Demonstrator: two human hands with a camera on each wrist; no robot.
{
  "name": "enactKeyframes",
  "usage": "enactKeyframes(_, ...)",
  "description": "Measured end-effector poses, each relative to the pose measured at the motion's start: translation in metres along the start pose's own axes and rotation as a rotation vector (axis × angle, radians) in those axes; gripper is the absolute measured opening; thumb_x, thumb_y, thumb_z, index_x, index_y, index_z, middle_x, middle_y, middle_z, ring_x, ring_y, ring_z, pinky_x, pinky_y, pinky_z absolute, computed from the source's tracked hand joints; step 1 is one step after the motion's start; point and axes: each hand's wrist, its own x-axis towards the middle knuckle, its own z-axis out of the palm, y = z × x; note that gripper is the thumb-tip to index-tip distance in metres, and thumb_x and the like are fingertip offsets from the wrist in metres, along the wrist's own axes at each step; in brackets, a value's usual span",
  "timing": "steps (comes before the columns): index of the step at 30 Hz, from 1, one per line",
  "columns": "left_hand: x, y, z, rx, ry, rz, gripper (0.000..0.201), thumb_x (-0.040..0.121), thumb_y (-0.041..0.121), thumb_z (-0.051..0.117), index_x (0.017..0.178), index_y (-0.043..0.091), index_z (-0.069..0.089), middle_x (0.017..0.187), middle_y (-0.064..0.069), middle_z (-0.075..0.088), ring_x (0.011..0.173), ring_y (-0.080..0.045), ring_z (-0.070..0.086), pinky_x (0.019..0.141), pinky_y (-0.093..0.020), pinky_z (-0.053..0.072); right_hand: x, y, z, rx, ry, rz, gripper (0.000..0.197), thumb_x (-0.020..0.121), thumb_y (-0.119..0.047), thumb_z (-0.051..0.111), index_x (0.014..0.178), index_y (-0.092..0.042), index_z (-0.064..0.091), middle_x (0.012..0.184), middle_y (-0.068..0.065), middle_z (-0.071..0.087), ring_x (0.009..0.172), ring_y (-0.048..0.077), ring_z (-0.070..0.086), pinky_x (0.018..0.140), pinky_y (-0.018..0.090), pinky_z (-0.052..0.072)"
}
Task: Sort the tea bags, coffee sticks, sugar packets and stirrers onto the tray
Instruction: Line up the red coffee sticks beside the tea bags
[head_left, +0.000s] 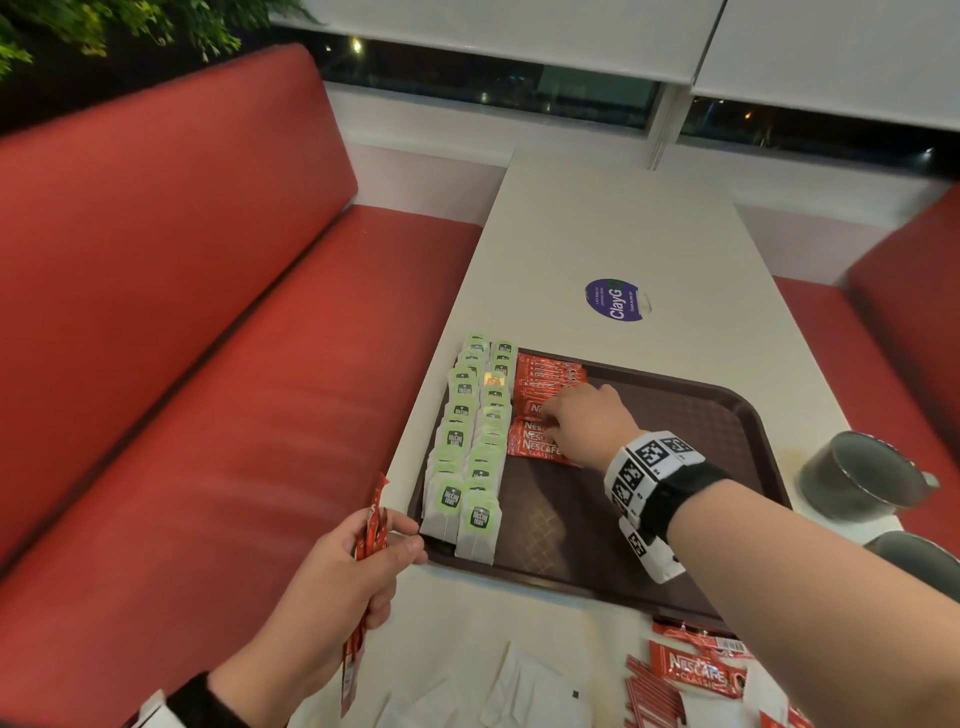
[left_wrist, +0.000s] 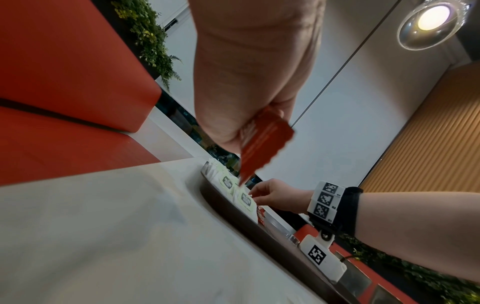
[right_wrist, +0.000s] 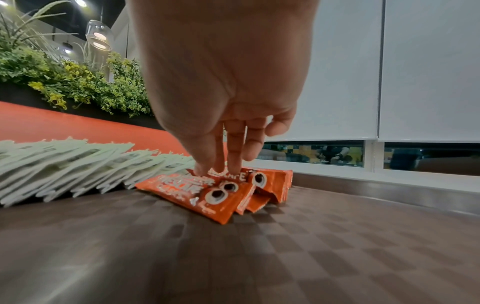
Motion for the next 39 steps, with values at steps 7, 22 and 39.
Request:
enactKeyframes(7,-0.001,-0.001,0.002,0.015,-0.021,0.001,0.012,0.086,-0.002,0.060,0.098,0.000,0.056,0.070,-0.011,0.064,0.046,-0.014,0.026,0.042,-0.024,0.022,0.007,0.000,-0.003,-0.128,0.006,0.003,0.023,0.093,-0.029,0.050,0.110,-0.022,0.064,0.109,0.000,0.059,0.109,0.022,0.050,0.095,0.040,0.034)
enactKeyframes(22,0.003,-0.001,-0.001,-0.003,0.003,0.004,0.014,0.084,-0.003,0.062,0.097,0.001,0.057,0.068,-0.011,0.062,0.045,-0.013,0.025,0.041,-0.023,0.022,0.014,-0.004,-0.010,-0.053,-0.017,0.052,0.030,0.089,-0.006,0.046,0.114,-0.019,0.055,0.109,0.003,0.059,0.105,0.024,0.055,0.096,0.038,0.037)
enactKeyframes(39,0.003,-0.001,0.000,-0.011,-0.010,0.010,0.013,0.085,-0.002,0.061,0.098,0.001,0.057,0.070,-0.012,0.063,0.046,-0.015,0.025,0.042,-0.024,0.023,-0.006,-0.001,-0.009,0.052,-0.141,-0.098,0.026,0.081,-0.038,0.069,0.096,-0.018,0.060,0.098,-0.001,0.062,0.095,0.022,0.058,0.093,0.037,0.043)
